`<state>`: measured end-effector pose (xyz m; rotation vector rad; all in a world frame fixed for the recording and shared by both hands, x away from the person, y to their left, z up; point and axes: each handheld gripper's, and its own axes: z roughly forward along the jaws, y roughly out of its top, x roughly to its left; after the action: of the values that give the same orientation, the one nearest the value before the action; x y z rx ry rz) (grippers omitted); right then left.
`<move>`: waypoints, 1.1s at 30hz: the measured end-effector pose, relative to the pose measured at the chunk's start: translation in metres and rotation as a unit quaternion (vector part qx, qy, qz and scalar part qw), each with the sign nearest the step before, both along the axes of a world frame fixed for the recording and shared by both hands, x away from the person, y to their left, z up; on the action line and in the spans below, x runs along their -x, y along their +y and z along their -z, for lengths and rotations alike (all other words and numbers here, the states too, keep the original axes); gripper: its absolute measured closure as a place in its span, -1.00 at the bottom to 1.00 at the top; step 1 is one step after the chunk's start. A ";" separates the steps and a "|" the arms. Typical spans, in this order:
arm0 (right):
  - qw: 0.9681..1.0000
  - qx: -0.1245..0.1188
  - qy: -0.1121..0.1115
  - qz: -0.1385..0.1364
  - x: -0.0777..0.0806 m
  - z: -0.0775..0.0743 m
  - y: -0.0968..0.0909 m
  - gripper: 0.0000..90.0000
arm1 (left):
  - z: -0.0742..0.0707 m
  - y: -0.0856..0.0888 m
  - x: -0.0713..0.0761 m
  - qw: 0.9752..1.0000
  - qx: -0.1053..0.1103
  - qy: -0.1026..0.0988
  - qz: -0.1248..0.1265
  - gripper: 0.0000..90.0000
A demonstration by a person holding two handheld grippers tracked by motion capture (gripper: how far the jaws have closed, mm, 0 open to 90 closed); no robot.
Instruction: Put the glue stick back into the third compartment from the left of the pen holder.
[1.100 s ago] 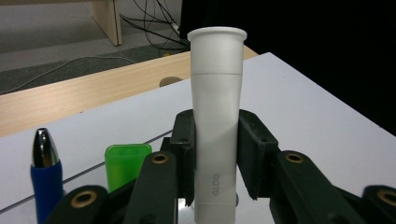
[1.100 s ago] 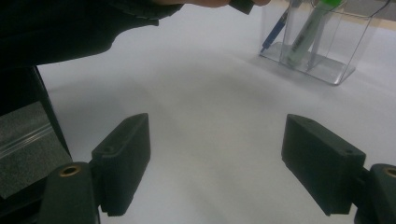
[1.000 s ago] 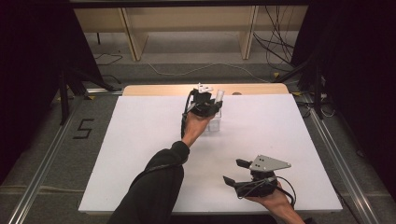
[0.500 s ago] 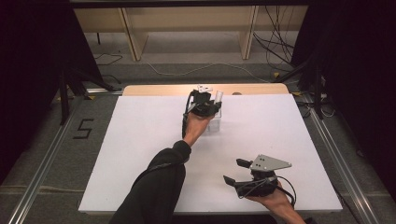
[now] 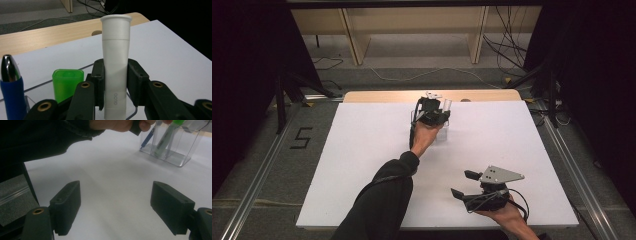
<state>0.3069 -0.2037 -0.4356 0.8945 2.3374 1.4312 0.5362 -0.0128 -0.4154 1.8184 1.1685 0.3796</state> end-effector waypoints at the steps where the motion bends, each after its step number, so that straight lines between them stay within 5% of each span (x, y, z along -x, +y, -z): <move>1: 1.000 -0.001 0.000 0.000 0.000 0.000 0.000 -0.44 | 0.001 0.000 0.000 1.000 -0.005 0.001 0.001 0.54; 4: 1.000 -0.001 0.001 -0.001 0.000 0.000 0.000 -0.44 | 0.000 0.000 0.000 1.000 -0.011 0.005 -0.002 0.46; 10: 1.000 -0.002 -0.002 -0.003 0.000 0.000 0.000 -0.44 | -0.015 0.002 0.007 1.000 -0.012 -0.005 -0.019 -0.14; 16: 1.000 -0.001 -0.003 -0.003 0.000 0.000 0.001 -0.44 | -0.033 0.007 0.013 1.000 -0.013 -0.016 -0.017 -0.28; 24: 1.000 0.000 -0.004 0.003 -0.001 -0.001 0.000 -0.45 | -0.047 0.019 0.029 0.999 0.016 -0.010 0.031 -0.42; 33: 1.000 -0.003 -0.005 0.009 -0.002 -0.002 -0.001 -0.45 | -0.046 0.053 0.058 0.995 0.032 -0.007 0.098 -0.50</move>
<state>0.3086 -0.2049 -0.4341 0.9072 2.3132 1.4334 0.4779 0.0402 -0.3691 1.8520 0.9711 0.2370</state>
